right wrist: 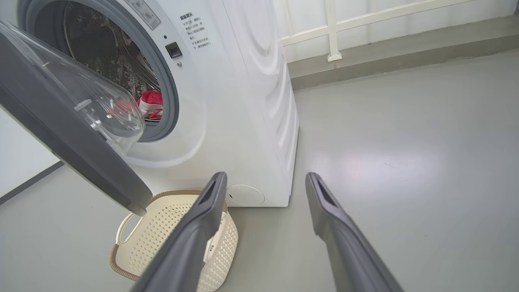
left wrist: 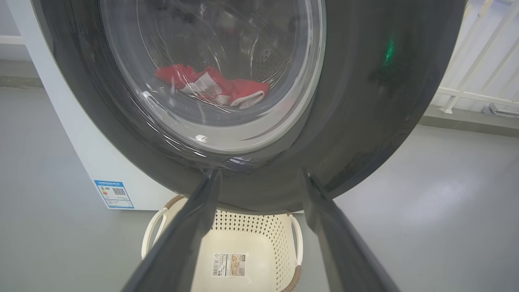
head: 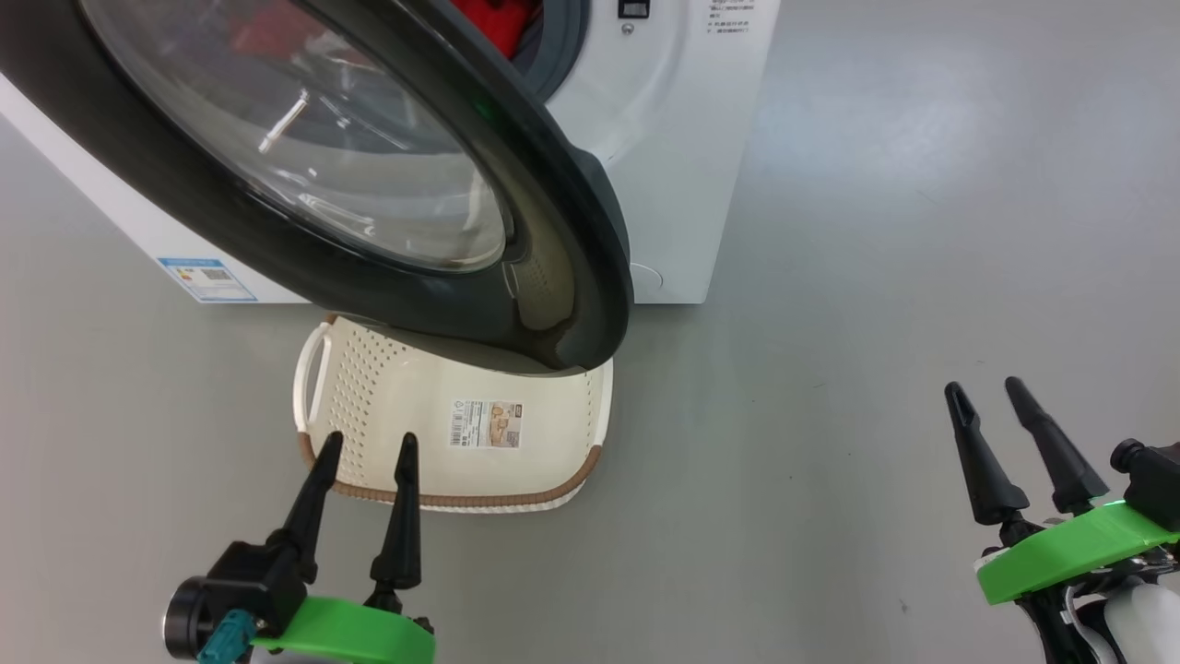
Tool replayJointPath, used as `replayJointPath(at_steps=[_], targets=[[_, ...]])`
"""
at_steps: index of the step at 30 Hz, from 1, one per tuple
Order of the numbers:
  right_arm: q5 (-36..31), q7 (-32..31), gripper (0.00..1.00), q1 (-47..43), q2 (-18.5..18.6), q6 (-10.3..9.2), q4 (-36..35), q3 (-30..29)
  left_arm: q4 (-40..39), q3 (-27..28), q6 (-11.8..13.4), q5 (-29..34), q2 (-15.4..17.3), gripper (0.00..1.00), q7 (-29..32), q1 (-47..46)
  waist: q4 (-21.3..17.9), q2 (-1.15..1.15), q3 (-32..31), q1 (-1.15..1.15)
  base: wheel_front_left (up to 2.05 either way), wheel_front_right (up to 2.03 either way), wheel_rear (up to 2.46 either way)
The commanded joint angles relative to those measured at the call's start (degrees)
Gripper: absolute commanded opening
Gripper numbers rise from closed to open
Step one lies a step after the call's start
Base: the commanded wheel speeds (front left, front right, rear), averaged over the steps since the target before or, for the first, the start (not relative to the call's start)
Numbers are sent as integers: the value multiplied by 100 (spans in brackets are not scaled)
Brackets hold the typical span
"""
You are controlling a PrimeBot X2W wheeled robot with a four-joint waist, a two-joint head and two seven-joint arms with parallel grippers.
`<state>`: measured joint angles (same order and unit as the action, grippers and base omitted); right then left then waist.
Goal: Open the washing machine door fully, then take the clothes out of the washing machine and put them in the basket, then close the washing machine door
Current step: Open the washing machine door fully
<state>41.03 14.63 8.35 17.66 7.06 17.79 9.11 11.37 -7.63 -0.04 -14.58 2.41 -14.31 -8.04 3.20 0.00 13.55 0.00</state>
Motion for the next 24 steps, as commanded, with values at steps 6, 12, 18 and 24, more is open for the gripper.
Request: replayJointPath(at_steps=[6, 12, 18, 24], targets=[[-1091, 36, 100, -396, -481, 43, -729, -868, -144, 183, -4, 109, 47, 100, -69, 40, 41, 0, -32, 0, 0, 0, 0], [-1540, 36, 100, -690, -808, 43, -972, -1211, -178, 161, 11, 114, 47, 100, -69, 56, 82, 0, -51, 0, 0, 0, 0], [-1702, 37, 100, -828, -931, 43, -953, -1258, -180, 146, 6, 111, 47, 100, -69, 82, 81, 0, -72, 0, 0, 0, 0], [-1753, 37, 100, -844, -986, 43, -892, -1259, -192, 137, 4, 119, 47, 100, -69, 107, 43, 0, -106, 0, 0, 0, 0]])
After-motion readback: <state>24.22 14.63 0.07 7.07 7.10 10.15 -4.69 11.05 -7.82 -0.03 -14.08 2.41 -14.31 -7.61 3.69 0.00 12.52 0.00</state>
